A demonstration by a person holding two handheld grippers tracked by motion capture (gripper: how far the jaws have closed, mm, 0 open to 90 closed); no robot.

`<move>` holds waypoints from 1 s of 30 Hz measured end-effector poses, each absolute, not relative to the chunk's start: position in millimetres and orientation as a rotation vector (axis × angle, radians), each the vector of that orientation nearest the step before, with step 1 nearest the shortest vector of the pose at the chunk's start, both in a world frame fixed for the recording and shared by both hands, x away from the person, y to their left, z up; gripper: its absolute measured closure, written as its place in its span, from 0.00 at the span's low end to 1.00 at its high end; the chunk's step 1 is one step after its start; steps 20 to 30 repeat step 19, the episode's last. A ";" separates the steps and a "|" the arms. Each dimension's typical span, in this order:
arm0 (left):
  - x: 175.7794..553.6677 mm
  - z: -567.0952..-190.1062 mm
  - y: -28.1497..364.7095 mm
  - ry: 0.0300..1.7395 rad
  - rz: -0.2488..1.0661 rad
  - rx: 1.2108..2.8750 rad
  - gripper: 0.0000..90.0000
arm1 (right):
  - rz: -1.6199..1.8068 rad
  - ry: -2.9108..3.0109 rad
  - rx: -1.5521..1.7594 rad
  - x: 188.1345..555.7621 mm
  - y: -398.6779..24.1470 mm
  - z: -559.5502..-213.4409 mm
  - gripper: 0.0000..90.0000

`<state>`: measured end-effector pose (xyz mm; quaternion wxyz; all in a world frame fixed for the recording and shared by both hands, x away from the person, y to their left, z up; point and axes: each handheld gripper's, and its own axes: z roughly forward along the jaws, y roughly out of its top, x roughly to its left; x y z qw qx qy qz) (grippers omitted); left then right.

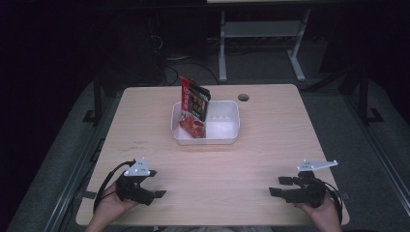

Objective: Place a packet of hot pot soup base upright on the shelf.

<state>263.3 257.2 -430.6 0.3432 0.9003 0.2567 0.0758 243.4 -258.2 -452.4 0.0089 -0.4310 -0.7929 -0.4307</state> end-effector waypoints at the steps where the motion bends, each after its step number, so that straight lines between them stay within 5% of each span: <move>1: 263.2 -430.7 257.2 0.667 0.197 2.340 0.23 | -1.348 -2.481 -1.345 242.6 -258.3 -453.0 0.33; 30: 262.3 -431.5 256.4 0.653 0.199 2.352 0.23 | -1.363 -2.513 -1.364 230.6 -253.5 -460.7 0.32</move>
